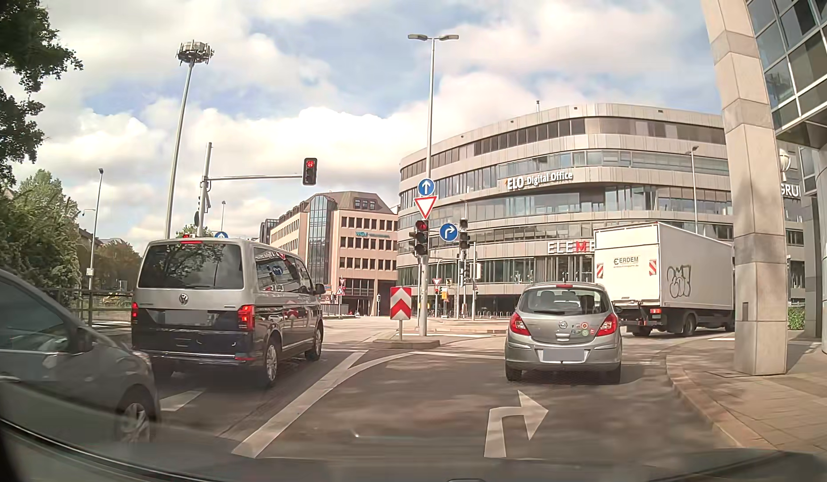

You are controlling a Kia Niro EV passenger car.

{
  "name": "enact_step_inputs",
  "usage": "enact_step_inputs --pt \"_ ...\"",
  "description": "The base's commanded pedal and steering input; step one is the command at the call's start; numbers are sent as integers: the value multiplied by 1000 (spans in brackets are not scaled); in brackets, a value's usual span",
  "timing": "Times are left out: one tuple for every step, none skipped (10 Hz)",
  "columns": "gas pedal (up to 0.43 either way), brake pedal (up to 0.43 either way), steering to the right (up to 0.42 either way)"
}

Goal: Follow the waypoints while adhering to traffic rules and regulations

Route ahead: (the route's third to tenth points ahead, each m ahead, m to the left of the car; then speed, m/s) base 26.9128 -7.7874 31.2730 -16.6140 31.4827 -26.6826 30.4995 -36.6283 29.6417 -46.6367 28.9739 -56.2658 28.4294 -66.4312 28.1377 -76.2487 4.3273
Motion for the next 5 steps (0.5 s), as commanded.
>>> enact_step_inputs --pt "150 0 74" --pt "150 0 77" --pt "150 0 80" --pt "150 0 84" --pt "150 0 88"
